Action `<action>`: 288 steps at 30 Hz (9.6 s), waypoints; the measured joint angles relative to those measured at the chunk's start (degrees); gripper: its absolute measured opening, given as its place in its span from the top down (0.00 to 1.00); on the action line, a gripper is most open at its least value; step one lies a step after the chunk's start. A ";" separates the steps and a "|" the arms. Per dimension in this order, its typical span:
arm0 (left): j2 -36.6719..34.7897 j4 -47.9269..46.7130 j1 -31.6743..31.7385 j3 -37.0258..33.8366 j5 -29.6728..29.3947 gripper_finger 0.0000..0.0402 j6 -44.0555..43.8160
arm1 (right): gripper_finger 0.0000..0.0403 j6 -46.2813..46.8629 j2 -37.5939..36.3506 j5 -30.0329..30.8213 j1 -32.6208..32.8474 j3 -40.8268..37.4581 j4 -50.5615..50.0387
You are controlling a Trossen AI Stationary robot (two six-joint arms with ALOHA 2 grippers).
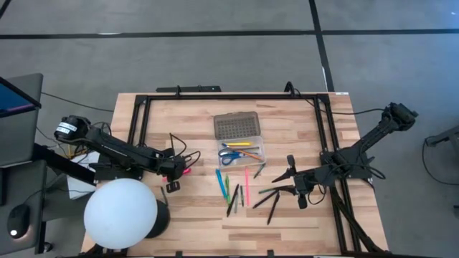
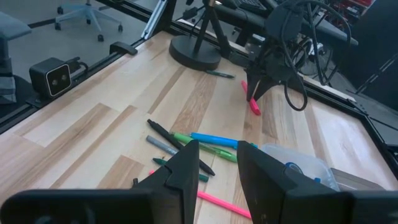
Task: Pick & place school supplies into a supply box
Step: Put the pink pen into the supply box, then put the green crayon into the supply box
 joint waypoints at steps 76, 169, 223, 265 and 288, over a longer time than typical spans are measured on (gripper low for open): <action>23.98 50.97 17.66 20.57 -1.62 0.87 32.52 | 0.75 0.02 0.00 0.02 -0.17 0.00 -1.26; 13.16 11.40 -20.65 21.11 -39.20 0.69 21.44 | 0.75 9.24 36.61 -13.20 -23.86 8.41 -5.10; 13.18 10.10 -20.68 21.11 -39.07 0.69 19.71 | 0.88 30.74 36.49 -17.88 -23.39 11.54 -20.73; 13.18 10.10 -20.57 21.11 -38.35 0.69 19.76 | 0.92 25.97 36.20 -22.31 -23.34 11.98 -25.72; 13.18 10.08 -20.57 21.11 -38.29 0.69 19.74 | 0.99 20.96 36.92 -24.20 -20.07 17.50 -30.46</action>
